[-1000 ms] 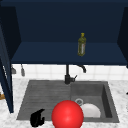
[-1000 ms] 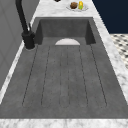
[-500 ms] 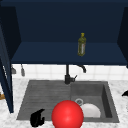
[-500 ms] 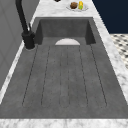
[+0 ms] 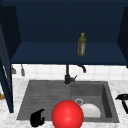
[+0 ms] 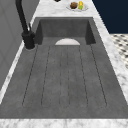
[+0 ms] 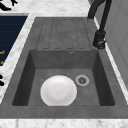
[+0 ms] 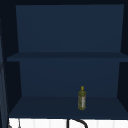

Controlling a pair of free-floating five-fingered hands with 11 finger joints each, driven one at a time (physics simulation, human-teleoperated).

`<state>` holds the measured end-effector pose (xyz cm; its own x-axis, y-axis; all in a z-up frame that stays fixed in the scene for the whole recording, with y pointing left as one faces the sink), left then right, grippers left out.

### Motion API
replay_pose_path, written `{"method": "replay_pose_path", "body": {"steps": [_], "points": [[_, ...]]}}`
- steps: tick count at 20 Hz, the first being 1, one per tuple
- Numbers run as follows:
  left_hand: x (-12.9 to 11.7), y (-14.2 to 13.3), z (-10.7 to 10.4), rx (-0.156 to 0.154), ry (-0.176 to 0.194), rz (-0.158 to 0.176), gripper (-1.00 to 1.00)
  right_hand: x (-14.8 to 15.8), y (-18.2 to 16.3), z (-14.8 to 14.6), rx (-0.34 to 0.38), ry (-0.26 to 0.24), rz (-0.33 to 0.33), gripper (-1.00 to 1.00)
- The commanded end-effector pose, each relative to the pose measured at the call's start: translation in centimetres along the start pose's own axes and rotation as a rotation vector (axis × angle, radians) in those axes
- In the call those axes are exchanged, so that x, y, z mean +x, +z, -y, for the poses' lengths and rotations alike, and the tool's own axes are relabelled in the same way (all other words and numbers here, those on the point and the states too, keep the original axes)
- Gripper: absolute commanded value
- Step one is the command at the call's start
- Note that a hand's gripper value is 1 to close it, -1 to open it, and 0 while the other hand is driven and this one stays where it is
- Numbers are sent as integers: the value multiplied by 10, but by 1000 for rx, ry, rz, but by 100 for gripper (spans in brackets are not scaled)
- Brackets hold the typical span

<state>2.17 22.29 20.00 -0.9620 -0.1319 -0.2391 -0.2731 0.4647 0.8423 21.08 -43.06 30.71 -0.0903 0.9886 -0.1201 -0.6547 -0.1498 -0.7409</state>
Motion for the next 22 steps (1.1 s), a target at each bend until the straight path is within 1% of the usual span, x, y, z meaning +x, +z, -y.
{"method": "replay_pose_path", "body": {"steps": [1,4,8,14,16,17,18,20,22], "points": [[0,0,0,0,0,0,0,23,10,-3,-42,38,-13,-100],[0,0,0,0,0,0,0,38,27,4,-60,19,-20,-100],[0,0,0,0,0,0,0,53,52,17,-68,21,-26,-100],[0,0,0,0,0,0,0,70,84,35,-70,9,-10,-100],[0,0,0,0,0,0,0,76,95,39,-69,0,-6,-100],[0,0,0,0,0,0,0,75,103,41,-75,-18,-6,-100],[0,0,0,0,0,0,0,80,108,44,-81,-28,-10,-100],[0,0,0,0,0,0,0,83,120,52,-101,-33,-6,-100],[0,0,0,0,0,0,0,89,131,59,-105,-37,1,-100]]}}
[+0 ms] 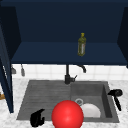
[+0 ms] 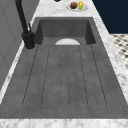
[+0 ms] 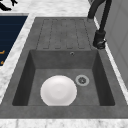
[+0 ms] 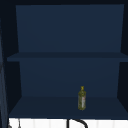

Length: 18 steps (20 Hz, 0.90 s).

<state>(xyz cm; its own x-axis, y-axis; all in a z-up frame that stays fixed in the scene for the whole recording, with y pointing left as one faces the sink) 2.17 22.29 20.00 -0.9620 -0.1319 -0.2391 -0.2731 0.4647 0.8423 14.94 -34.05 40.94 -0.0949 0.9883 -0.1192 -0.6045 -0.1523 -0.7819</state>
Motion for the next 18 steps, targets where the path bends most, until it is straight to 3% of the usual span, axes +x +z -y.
{"method": "replay_pose_path", "body": {"steps": [1,18], "points": [[0,0,0,0,0,0,0,9,21,15,-43,-42,-2,-100],[0,0,0,0,0,0,0,57,134,88,-10,-37,18,-100]]}}
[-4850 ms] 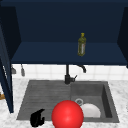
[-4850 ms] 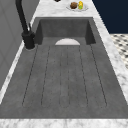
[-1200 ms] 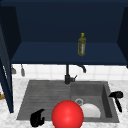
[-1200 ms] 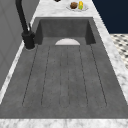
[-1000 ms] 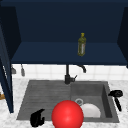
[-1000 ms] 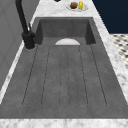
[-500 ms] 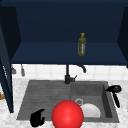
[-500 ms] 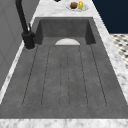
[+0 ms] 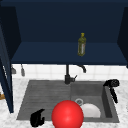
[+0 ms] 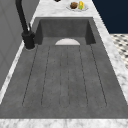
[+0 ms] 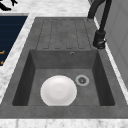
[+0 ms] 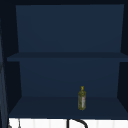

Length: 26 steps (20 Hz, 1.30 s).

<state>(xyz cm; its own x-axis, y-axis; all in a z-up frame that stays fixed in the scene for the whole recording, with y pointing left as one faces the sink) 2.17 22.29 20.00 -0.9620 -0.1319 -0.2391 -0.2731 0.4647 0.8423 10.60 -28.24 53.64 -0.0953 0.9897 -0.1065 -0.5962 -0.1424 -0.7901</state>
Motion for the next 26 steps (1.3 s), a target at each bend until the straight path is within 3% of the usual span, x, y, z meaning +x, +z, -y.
{"method": "replay_pose_path", "body": {"steps": [1,15,20,26], "points": [[0,0,0,0,0,0,0,16,29,7,3,-26,13,-100],[0,0,0,0,0,0,0,69,122,27,47,-33,29,-100],[0,0,0,0,0,0,0,90,140,48,21,3,37,-100],[0,0,0,0,0,0,0,101,178,65,-67,-11,33,-100]]}}
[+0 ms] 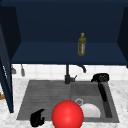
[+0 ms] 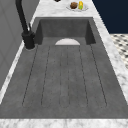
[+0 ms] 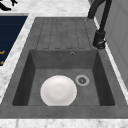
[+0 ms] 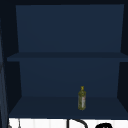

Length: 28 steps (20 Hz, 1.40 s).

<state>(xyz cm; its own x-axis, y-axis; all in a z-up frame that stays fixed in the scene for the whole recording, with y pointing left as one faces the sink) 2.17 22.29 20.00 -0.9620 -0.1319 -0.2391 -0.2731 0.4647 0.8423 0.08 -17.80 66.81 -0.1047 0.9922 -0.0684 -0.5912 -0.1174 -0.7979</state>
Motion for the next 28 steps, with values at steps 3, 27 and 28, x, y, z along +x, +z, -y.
{"method": "replay_pose_path", "body": {"steps": [3,27,28], "points": [[0,0,0,0,0,0,0,2,35,19,-88,23,32,-100],[0,0,0,0,0,0,0,8,125,134,-91,-22,77,-100],[0,0,0,0,0,0,0,7,127,136,-92,-22,84,-100]]}}
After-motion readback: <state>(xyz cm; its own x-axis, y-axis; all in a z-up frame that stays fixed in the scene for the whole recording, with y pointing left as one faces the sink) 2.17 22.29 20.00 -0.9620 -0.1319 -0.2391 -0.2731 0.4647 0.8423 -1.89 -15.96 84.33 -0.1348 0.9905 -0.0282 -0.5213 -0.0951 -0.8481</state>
